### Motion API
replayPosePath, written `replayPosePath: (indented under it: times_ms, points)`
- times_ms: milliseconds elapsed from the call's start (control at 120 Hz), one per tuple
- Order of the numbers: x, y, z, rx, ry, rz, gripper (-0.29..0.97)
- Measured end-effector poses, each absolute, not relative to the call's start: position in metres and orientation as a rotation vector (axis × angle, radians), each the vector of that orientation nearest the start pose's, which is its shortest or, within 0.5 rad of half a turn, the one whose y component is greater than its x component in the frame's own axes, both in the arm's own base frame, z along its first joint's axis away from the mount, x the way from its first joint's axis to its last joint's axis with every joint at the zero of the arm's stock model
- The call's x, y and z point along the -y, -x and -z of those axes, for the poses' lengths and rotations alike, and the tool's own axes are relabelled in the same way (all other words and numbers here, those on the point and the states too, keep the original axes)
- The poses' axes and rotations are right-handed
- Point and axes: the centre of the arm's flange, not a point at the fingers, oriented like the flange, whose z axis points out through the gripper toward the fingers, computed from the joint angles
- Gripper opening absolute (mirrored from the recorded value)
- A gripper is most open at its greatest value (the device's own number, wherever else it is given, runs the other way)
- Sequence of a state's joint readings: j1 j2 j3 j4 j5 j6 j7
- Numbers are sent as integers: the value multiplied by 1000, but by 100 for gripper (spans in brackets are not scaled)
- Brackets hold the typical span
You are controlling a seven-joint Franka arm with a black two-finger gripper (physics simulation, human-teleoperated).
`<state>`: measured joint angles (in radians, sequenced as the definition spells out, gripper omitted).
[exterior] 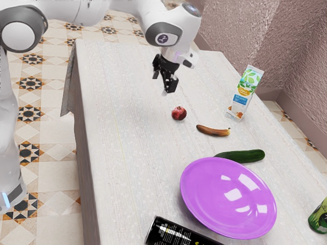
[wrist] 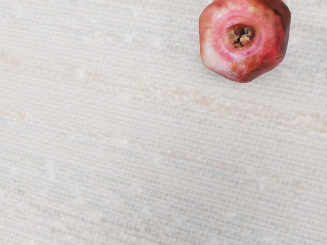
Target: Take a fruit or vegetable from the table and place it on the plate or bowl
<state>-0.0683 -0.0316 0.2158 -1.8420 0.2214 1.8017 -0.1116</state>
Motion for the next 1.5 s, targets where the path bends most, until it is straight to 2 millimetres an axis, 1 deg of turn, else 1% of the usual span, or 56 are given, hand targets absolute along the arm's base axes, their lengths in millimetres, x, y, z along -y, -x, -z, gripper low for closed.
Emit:
replayPosePath:
  times_ms: [167,233,300,342,408,517,567,683,767,908,1058,1250,1392,1500]
  points:
    - [-110,-572,-512,276,2899,65,68]
    - [-120,-583,-509,282,2892,100,68]
    - [-131,-587,-508,291,2886,126,68]
    - [-133,-589,-507,287,2884,136,68]
    - [-130,-593,-505,264,2883,151,68]
    - [-113,-602,-496,204,2895,155,68]
    - [-110,-605,-490,195,2909,148,68]
    - [-109,-610,-474,195,2937,123,68]
    - [-107,-613,-466,192,2952,111,68]
    - [-104,-621,-461,185,2973,115,68]
    - [-110,-627,-441,186,3004,95,68]
    - [-110,-632,-435,152,3014,98,68]
    - [-106,-636,-426,125,3022,83,68]
    - [-112,-635,-422,136,3033,77,68]
